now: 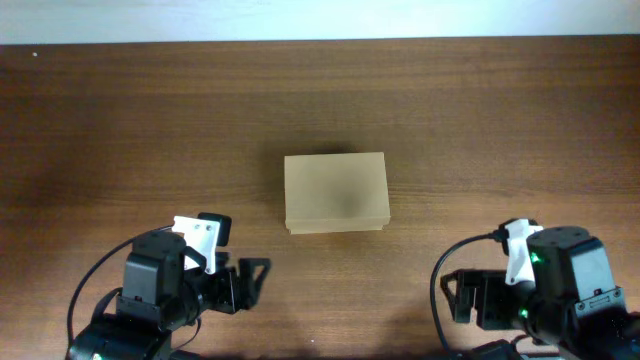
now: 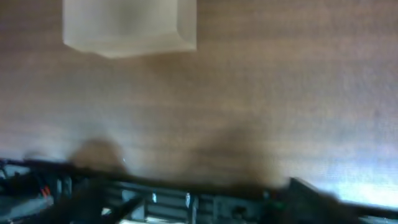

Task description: Pack container

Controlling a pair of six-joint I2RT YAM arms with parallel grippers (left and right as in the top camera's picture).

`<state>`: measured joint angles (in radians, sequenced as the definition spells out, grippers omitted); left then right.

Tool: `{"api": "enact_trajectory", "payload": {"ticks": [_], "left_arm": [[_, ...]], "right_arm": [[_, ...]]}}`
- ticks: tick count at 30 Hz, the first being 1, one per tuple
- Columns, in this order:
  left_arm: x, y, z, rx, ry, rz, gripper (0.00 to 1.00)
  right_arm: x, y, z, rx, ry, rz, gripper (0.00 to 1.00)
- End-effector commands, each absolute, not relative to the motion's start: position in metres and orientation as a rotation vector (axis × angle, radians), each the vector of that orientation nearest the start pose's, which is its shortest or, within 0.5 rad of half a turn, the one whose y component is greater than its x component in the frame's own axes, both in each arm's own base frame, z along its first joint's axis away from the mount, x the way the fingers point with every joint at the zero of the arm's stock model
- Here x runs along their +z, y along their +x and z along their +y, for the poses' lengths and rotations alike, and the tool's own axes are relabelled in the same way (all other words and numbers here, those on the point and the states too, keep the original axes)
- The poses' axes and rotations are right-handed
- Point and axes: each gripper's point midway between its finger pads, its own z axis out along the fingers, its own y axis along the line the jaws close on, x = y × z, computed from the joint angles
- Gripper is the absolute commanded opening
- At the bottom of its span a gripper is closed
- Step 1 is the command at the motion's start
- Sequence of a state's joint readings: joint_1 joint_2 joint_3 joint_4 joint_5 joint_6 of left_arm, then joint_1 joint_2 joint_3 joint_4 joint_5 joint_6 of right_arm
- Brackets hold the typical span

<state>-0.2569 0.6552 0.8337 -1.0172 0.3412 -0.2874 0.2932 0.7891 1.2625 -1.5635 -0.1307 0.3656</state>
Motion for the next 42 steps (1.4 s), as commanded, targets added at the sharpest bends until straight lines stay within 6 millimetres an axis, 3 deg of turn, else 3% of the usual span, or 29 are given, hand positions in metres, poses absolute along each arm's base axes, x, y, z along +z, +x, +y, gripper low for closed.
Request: {"api": "enact_trajectory", "payload": {"ticks": [1,23,30,35,38,42], "left_arm": [[0.203,0.176,-0.108,-0.683,0.101,2.448,1.0],[0.206,0.174,-0.107,-0.682,0.103,2.429,1.0],[0.215,0.175,-0.08,-0.496,0.082,2.319,1.0],[0.229,0.181,-0.078,-0.353,0.348,2.093,1.0],[0.222,0.183,-0.072,-0.266,0.417,2.018,0.99],[0.198,0.187,-0.056,-0.181,0.367,2.016,1.0]], "right_arm": [[0.252,0.123,0.058,0.371,0.073,2.7,0.99],[0.252,0.123,0.058,0.371,0.073,2.7,0.99],[0.252,0.123,0.058,0.371,0.073,2.7,0.99],[0.252,0.123,0.058,0.371,0.073,2.7,0.99],[0.252,0.123,0.058,0.371,0.073,2.7,0.99],[0.252,0.123,0.058,0.371,0.073,2.7,0.99]]}}
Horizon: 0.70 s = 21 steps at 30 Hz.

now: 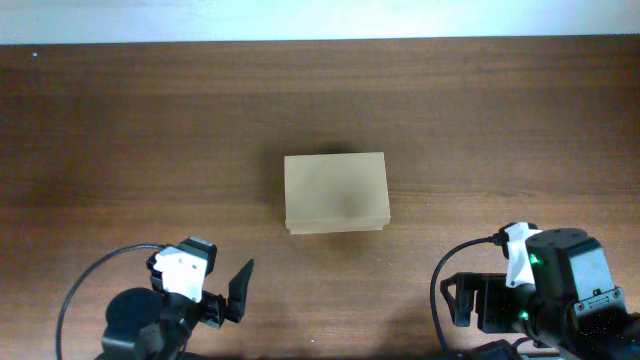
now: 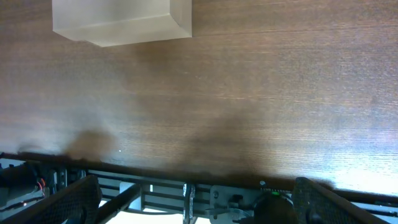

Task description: Pack container

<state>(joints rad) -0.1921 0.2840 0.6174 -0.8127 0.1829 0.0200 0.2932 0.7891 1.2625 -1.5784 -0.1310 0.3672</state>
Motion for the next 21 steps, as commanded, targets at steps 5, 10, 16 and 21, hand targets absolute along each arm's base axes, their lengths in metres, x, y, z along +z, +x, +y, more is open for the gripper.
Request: {"api": "enact_trajectory", "payload": {"ticks": [5,10,16,21], "left_arm": [[0.169,0.187,-0.05,-0.149,0.346,2.026,1.0],[0.144,0.19,-0.051,-0.152,0.344,2.028,1.0],[0.12,0.19,-0.051,-0.177,0.305,2.052,1.0],[0.109,0.191,-0.051,-0.179,0.301,2.056,0.99]], "right_arm": [[0.252,0.123,0.058,0.371,0.073,2.7,0.99],[0.252,0.123,0.058,0.371,0.073,2.7,0.99],[0.252,0.123,0.058,0.371,0.073,2.7,0.99],[0.252,0.123,0.058,0.371,0.073,2.7,0.99]]}}
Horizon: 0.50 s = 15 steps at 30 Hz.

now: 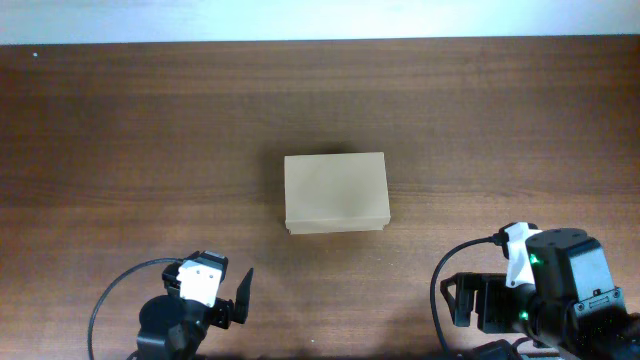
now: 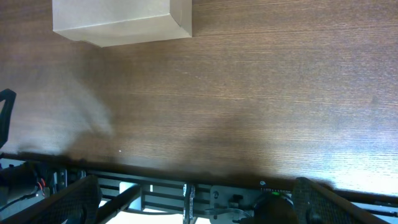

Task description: Pack container

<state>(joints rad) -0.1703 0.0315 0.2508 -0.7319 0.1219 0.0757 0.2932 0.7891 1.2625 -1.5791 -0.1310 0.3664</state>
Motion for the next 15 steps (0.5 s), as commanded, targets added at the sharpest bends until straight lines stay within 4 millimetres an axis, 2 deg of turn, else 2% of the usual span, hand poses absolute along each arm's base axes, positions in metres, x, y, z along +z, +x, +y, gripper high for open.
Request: {"api": "enact_trajectory", "payload": {"ticks": [1,5,15], "left_arm": [[0.106,0.191,-0.051,-0.182,0.297,2.061,1.0],[0.094,0.19,-0.051,-0.19,0.287,2.089,1.0],[0.087,0.188,-0.051,-0.189,0.289,2.115,1.0]], "right_arm": [[0.252,0.123,0.058,0.371,0.073,2.7,0.99],[0.252,0.123,0.058,0.371,0.073,2.7,0.99],[0.252,0.123,0.058,0.371,0.073,2.7,0.99]]}}
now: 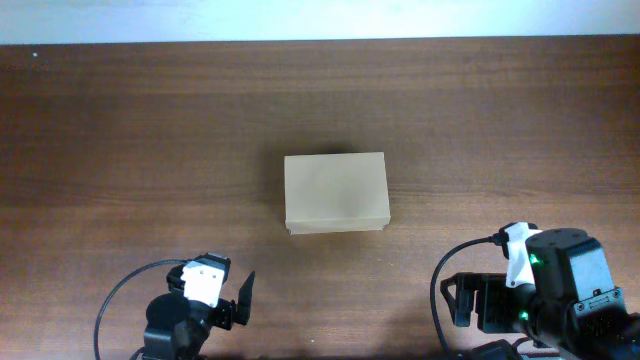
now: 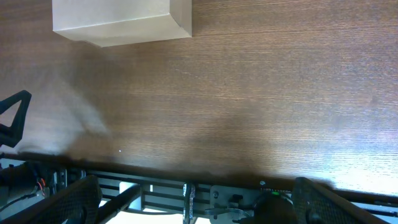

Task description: Pack container

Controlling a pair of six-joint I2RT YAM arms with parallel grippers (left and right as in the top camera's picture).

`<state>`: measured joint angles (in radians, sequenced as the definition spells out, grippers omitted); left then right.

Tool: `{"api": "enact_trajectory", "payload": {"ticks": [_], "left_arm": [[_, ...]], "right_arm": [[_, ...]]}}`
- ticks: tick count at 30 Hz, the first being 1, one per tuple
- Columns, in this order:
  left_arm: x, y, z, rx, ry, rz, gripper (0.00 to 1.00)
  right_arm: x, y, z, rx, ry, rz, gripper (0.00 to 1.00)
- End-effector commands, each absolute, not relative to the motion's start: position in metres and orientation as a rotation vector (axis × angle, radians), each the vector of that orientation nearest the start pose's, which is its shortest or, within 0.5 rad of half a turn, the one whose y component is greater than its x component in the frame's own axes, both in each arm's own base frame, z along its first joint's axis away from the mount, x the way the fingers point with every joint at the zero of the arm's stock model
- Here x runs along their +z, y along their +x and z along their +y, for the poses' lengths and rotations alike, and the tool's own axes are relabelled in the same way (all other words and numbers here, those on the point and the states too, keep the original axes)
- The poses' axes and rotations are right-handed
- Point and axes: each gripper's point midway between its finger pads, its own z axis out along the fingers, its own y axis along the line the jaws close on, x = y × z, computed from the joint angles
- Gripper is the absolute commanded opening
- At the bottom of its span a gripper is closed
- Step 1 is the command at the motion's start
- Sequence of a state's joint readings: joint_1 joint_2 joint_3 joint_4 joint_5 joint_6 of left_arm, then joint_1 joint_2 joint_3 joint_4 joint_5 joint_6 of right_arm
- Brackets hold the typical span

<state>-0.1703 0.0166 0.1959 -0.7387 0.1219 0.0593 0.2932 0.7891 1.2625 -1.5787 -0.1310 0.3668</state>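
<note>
A closed tan cardboard box (image 1: 335,193) sits flat in the middle of the wooden table; in the right wrist view the box (image 2: 118,22) is at the top left. My left gripper (image 1: 245,298) is low at the front left, well short of the box, with only one dark finger showing from above. One of its fingers (image 2: 15,112) pokes in at the left edge of the right wrist view. My right gripper (image 1: 457,300) rests at the front right, its jaws wide apart and holding nothing. Its fingers (image 2: 74,199) frame the bottom corners of the wrist view.
A bare brown wooden table (image 1: 500,130) surrounds the box on all sides. A pale wall strip (image 1: 320,18) runs along the far edge. Black cables loop beside both arm bases at the front edge.
The left arm has shifted very slightly, and its finger now shows further into the left edge of the right wrist view. The box and right arm are unchanged.
The left arm first stood higher at the front left, its gripper nearer the box. It then sat lower and closer to the front edge at each later moment. The right wrist view settled after a slight shift. The box stayed closed and in place.
</note>
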Motion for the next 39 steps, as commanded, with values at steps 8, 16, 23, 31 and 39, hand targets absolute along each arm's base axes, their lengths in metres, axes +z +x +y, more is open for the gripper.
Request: {"api": "enact_trajectory", "payload": {"ticks": [8,16,23,31,39], "left_arm": [[0.087,0.188,-0.051,-0.188,0.289,2.114,0.99],[0.087,0.188,-0.051,-0.188,0.289,2.114,1.0],[0.087,0.188,-0.051,-0.188,0.289,2.114,1.0],[0.087,0.188,-0.051,-0.188,0.289,2.114,1.0],[0.087,0.188,-0.051,-0.189,0.289,2.114,1.0]], "right_arm": [[0.252,0.123,0.058,0.371,0.073,2.7,0.99],[0.252,0.123,0.058,0.371,0.073,2.7,0.99],[0.252,0.123,0.058,0.371,0.073,2.7,0.99],[0.252,0.123,0.058,0.371,0.072,2.7,0.99],[0.262,0.142,0.046,0.269,0.064,2.577,0.99]]}}
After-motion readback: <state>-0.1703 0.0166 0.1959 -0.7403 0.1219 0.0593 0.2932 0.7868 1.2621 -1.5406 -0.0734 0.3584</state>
